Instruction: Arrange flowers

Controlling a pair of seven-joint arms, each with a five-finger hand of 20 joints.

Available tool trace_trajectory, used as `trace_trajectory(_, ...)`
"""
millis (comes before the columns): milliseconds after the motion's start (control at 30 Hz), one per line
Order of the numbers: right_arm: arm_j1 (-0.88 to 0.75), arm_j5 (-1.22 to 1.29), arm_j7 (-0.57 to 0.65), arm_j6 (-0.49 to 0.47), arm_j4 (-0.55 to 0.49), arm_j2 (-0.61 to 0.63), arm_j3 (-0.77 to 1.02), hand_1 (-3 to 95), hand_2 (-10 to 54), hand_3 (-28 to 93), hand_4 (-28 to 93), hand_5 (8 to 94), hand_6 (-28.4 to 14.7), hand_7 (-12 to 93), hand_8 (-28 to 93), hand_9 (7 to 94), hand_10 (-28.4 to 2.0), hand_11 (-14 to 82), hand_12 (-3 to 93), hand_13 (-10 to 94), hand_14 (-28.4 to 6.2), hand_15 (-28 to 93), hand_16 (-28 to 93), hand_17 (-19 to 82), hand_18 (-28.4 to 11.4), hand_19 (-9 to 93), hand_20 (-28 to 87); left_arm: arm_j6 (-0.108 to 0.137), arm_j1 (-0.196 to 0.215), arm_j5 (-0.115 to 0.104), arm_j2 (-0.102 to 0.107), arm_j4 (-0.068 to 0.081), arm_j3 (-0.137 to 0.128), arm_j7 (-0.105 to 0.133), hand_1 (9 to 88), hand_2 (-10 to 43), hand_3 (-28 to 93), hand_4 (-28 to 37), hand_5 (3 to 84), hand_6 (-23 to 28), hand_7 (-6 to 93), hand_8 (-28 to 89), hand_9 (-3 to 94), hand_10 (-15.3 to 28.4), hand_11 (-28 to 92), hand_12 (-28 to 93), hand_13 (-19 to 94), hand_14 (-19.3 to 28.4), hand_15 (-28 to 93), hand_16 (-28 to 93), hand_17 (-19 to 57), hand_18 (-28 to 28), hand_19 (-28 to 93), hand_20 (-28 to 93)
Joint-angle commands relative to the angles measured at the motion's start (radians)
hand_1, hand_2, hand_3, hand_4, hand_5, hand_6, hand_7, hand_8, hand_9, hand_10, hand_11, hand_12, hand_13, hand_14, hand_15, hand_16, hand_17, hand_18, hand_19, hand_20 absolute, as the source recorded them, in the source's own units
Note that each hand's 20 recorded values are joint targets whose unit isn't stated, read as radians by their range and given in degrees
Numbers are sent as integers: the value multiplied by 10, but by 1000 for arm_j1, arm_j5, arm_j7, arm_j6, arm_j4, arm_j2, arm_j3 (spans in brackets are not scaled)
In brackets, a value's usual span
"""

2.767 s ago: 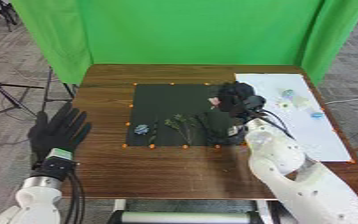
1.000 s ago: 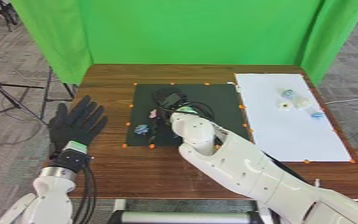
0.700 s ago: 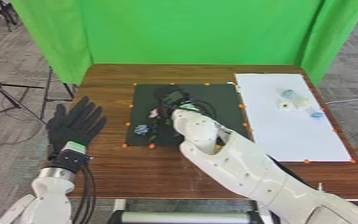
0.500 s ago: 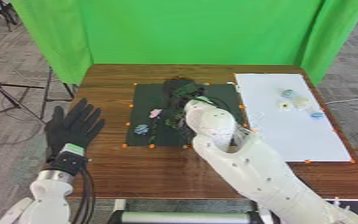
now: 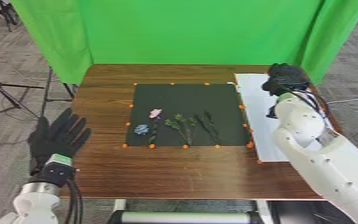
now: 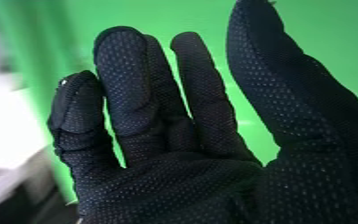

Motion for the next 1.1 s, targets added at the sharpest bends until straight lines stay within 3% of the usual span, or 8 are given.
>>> trace_trajectory(33,-176,50,110,-51,-23,96,179,413,-95,796,-283,501,-54,146,-115,509,-166,137,157,561,-144,663,258,332,-236,856,389,12,14,-2,-13,-3,1,12,265,89,699,-283,330,70,174,-105,255,133,212,110,176,135,332,-74,-65,122,302,88)
trace_trajectory(167,-274,114,117,-78,-54,100,296,411,-95,797,-283,473,-63,135,-111,470,-163,117,148,558,-144,651,247,330,-237,849,384,5,22,3,-12,-4,-2,9,263,91,698,-283,329,71,173,-105,252,133,210,110,176,135,332,-74,-65,122,302,88)
trace_trajectory(233,-307,125,115,-91,-53,104,327,430,-95,795,-281,471,-60,134,-109,462,-148,111,143,558,-142,648,242,328,-237,845,381,15,24,9,-8,-7,2,8,261,92,698,-283,329,71,173,-104,251,133,210,111,176,135,332,-74,-65,122,302,88)
trace_trajectory(300,-321,139,107,-97,-50,108,343,448,-95,797,-281,473,-52,137,-109,462,-140,113,137,560,-139,647,237,328,-235,845,379,3,25,3,-11,-8,4,14,261,96,697,-283,330,71,173,-104,252,132,209,110,178,133,332,-75,-65,122,303,88)
trace_trajectory(433,-312,149,103,-100,-38,101,339,484,-95,788,-282,472,-39,156,-123,448,-122,117,122,566,-119,601,297,328,-231,844,373,5,22,-2,-14,-6,8,15,260,98,699,-283,329,71,173,-105,252,131,211,111,179,133,331,-75,-65,122,304,88)
trace_trajectory(667,-280,170,65,-130,-8,96,308,532,-95,759,-283,460,-34,159,-127,438,-115,109,114,566,-101,570,331,327,-229,843,372,-1,14,-5,-1,-4,19,31,261,102,697,-283,330,70,174,-105,256,131,213,110,182,130,329,-75,-66,123,306,88)
trace_trajectory(767,-273,173,38,-158,-6,93,301,558,-95,738,-283,463,-22,173,-134,442,-99,115,107,575,-90,535,340,326,-225,843,372,2,6,-3,-1,-1,31,37,261,102,697,-283,330,70,175,-104,258,128,214,109,184,128,327,-75,-66,123,306,87)
trace_trajectory(1100,-253,168,51,-180,29,85,269,594,-95,719,-283,524,-13,172,-137,503,-93,117,104,615,-69,448,377,335,-218,854,387,-6,1,3,-8,-1,41,20,259,101,701,-283,333,68,178,-107,262,125,213,107,188,127,325,-76,-66,124,307,87)
